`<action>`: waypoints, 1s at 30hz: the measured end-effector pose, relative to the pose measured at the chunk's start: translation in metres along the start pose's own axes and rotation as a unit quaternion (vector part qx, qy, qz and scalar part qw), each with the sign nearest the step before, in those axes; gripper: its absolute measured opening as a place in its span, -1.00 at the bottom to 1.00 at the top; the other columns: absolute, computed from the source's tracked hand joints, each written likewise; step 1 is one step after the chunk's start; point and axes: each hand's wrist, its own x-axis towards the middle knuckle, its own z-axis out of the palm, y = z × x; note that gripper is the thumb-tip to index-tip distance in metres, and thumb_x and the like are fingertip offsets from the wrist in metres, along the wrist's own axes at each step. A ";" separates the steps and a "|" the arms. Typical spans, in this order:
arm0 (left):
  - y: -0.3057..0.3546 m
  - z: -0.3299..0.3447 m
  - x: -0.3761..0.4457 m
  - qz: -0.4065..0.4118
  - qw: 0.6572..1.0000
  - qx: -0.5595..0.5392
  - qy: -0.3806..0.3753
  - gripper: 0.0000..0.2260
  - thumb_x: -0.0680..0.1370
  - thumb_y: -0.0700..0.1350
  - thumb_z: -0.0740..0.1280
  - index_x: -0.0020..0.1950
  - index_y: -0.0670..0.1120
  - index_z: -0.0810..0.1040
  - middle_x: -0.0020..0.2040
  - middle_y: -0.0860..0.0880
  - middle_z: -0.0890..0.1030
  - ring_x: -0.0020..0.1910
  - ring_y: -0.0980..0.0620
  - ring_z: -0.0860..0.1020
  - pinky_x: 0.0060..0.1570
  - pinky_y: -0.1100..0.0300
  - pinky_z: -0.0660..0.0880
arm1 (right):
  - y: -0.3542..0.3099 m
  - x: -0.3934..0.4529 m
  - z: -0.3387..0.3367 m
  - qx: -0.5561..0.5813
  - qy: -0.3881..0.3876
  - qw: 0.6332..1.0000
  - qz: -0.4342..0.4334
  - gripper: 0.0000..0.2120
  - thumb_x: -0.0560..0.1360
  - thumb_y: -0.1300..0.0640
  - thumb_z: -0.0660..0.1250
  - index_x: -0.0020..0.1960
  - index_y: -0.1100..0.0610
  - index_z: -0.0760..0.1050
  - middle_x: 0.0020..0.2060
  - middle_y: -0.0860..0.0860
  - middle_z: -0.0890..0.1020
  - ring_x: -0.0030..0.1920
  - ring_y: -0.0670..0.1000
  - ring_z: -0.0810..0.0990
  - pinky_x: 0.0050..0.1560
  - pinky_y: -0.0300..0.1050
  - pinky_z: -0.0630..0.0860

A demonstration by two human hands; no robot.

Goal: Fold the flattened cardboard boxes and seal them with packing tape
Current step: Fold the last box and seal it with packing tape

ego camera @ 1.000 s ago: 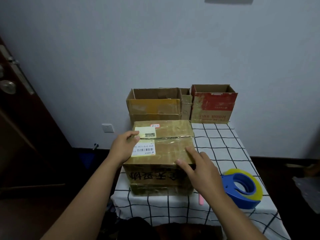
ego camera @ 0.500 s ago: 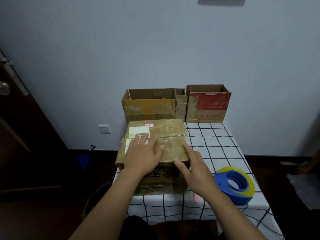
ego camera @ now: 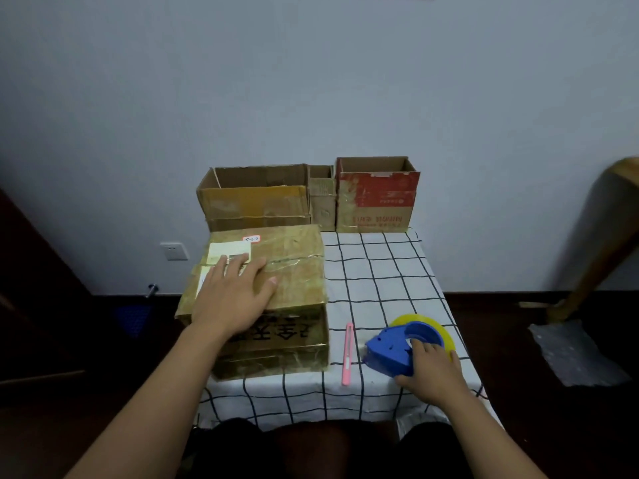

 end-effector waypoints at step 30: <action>-0.013 -0.044 -0.009 -0.052 0.863 -0.501 0.016 -0.63 0.70 -0.04 -0.04 0.45 0.26 0.29 0.50 0.03 0.33 0.44 -0.01 0.32 0.35 0.03 0.28 | -0.187 -0.023 -0.149 0.086 0.244 0.924 -0.282 -0.51 0.49 -0.22 0.35 0.28 0.00 0.34 0.03 -0.13 0.54 0.09 0.02 0.51 0.52 0.00 -0.03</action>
